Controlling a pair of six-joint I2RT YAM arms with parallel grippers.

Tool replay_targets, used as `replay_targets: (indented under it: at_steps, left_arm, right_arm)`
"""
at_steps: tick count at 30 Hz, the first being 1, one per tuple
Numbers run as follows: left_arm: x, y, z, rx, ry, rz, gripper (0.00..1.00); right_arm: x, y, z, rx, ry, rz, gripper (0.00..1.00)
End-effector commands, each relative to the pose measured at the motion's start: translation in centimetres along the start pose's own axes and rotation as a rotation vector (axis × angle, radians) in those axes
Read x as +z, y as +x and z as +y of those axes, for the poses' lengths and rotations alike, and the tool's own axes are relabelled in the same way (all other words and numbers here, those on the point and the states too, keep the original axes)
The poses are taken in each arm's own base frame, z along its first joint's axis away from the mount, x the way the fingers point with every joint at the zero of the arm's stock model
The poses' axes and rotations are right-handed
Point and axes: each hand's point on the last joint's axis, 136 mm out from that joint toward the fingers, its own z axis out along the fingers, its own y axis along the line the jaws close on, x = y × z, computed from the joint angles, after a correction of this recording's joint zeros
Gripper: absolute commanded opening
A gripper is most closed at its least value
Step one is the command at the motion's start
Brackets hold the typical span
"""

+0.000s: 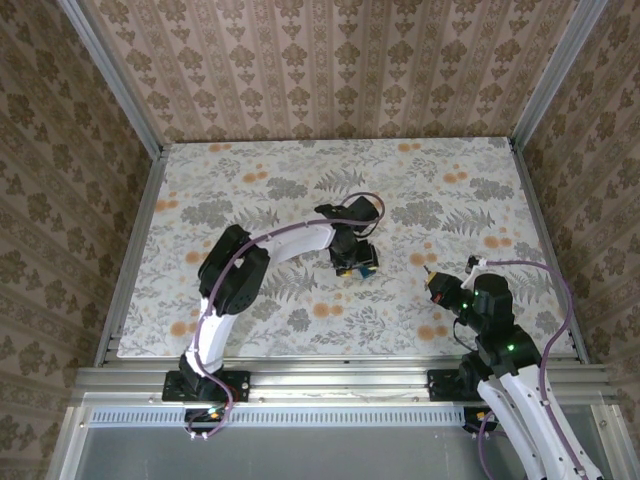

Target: Unlock with the key

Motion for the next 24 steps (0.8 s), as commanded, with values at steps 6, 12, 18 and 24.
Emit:
replay_targets:
  at_steps: [6, 12, 18, 24]
  left_arm:
    - [1.4, -0.1, 0.3, -0.156, -0.109, 0.049, 0.74]
    - [2.0, 0.2, 2.0, -0.191, -0.264, 0.092, 0.73]
    - [3.3, 0.6, 2.7, -0.182, -0.327, 0.125, 0.62]
    - [3.6, -0.3, 4.1, -0.149, -0.341, 0.109, 0.52]
  right_arm:
    - [0.2, 0.3, -0.3, 0.024, -0.012, -0.002, 0.0]
    - [0.1, 0.3, -0.3, 0.02, -0.012, -0.003, 0.0]
    - [0.3, 0.4, -0.5, 0.029, -0.012, -0.003, 0.0]
    - [0.3, 0.6, -0.6, 0.032, -0.01, 0.0, 0.0]
